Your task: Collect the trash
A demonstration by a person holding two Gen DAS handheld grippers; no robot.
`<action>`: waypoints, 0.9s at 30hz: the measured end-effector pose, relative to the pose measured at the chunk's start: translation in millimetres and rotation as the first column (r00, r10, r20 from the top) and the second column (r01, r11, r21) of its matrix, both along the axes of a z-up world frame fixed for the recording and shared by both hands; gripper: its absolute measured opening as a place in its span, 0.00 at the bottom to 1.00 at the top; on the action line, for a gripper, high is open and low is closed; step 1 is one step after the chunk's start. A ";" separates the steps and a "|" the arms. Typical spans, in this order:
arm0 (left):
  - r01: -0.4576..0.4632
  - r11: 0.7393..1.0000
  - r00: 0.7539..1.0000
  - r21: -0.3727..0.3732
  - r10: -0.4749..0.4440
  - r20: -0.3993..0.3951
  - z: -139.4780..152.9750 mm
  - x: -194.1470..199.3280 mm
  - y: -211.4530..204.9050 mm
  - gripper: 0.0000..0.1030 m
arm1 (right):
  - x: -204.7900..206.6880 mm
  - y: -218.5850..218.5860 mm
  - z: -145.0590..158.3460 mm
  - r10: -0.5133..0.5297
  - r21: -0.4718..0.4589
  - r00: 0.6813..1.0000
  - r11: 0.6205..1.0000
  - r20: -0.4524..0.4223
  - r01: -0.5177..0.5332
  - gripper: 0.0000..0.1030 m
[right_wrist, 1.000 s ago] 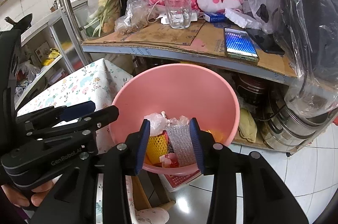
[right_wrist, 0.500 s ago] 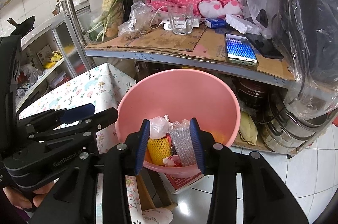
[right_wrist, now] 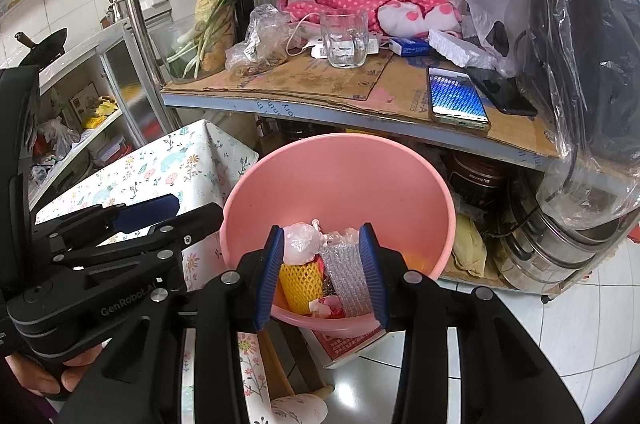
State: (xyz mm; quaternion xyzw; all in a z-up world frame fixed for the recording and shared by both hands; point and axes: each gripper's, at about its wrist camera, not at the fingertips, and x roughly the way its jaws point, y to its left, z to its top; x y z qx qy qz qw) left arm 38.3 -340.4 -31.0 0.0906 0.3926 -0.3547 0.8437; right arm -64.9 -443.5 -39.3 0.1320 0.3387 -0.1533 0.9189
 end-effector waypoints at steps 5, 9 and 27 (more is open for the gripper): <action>0.000 1.000 1.000 0.001 0.000 0.001 0.3 0.0 0.1 0.46 | -0.1 0.2 0.1 -0.001 0.000 1.000 1.000 0.000 0.001 0.38; 0.000 1.000 1.000 0.000 0.000 0.001 0.1 -0.3 0.1 0.46 | 0.9 0.3 1.2 0.001 0.000 1.000 1.000 -0.002 -0.001 0.38; 0.004 1.000 1.000 0.000 -0.004 0.005 1.5 1.2 1.4 0.46 | 2.4 0.6 0.2 0.003 -0.001 1.000 1.000 -0.006 -0.003 0.38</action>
